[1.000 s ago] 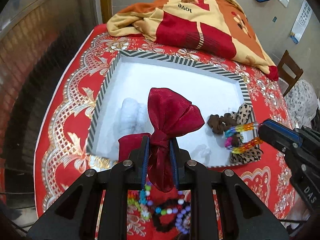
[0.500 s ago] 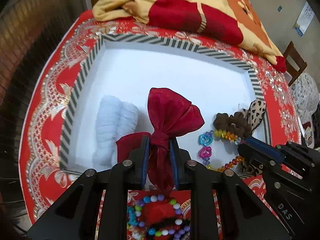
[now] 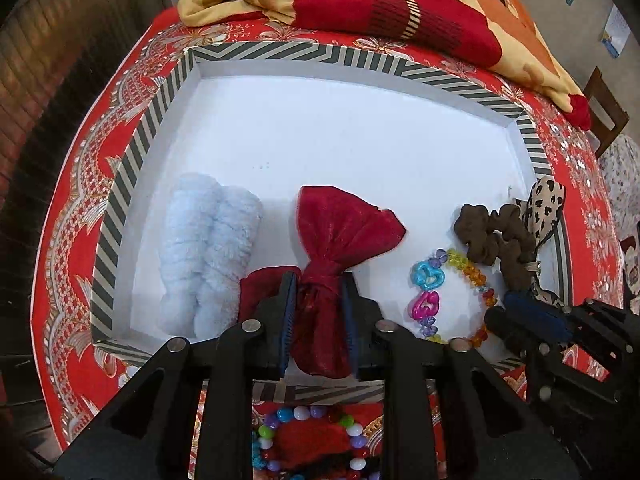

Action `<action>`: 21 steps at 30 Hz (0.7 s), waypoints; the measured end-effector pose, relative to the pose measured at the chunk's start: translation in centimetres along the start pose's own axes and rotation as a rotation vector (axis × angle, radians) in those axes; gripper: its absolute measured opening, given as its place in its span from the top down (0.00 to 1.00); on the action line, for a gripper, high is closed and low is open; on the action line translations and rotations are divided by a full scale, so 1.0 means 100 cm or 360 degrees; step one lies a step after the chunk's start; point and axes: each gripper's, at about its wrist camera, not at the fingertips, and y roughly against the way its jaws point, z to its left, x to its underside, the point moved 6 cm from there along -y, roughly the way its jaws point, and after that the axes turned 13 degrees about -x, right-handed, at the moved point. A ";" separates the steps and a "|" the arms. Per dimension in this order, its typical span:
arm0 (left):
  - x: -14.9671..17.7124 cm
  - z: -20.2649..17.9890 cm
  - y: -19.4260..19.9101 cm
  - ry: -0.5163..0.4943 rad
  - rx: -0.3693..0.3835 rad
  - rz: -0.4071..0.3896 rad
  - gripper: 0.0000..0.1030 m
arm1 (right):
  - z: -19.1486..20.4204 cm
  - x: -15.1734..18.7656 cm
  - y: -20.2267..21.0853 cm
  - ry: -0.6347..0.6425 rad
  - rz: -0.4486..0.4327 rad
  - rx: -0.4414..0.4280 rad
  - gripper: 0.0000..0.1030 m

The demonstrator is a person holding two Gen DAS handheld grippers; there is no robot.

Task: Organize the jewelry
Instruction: 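Carry the bow and bracelet into the white tray and open both tools, then move the left tool to the black clip while the right approaches the purple bead bracelet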

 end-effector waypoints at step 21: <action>0.040 0.022 0.087 0.0098 -0.0051 -0.0199 0.46 | 0.037 0.034 0.097 0.0022 -0.0315 -0.0018 0.63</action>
